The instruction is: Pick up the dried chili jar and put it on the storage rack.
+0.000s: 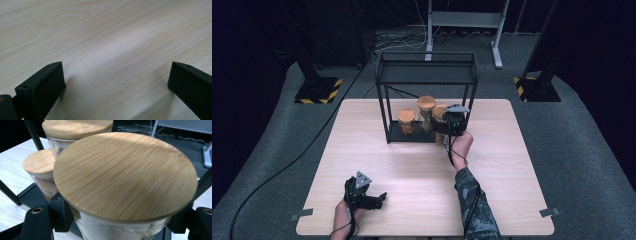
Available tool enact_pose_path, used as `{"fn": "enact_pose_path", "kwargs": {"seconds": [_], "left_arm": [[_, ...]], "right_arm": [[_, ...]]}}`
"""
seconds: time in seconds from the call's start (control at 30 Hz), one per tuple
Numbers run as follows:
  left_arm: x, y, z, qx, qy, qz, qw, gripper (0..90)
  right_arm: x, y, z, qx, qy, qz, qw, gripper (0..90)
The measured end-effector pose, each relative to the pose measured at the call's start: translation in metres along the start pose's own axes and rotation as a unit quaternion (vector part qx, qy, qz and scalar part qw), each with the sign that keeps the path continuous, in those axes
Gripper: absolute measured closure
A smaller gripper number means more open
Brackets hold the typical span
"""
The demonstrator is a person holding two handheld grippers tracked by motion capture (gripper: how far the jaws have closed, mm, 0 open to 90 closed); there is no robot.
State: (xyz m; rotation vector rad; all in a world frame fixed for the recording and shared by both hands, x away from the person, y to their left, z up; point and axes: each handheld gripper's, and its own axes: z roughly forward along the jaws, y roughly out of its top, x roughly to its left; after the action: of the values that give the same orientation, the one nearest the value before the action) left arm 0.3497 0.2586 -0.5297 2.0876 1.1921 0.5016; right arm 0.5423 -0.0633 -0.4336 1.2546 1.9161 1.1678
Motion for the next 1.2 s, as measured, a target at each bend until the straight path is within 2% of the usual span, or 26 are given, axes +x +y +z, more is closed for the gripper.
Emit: {"fn": "enact_pose_path", "kwargs": {"seconds": [0.33, 1.2], "left_arm": [[0.0, 0.0, 0.0, 0.0, 0.0, 0.0, 1.0, 0.3], [0.0, 0.0, 0.0, -0.001, 0.0, 0.0, 1.0, 0.3]], "right_arm": [[-0.001, 0.0, 0.006, -0.009, -0.005, 0.005, 0.9999, 24.4], [0.0, 0.001, 0.011, -0.013, -0.014, 0.01, 0.9998, 24.3]]}}
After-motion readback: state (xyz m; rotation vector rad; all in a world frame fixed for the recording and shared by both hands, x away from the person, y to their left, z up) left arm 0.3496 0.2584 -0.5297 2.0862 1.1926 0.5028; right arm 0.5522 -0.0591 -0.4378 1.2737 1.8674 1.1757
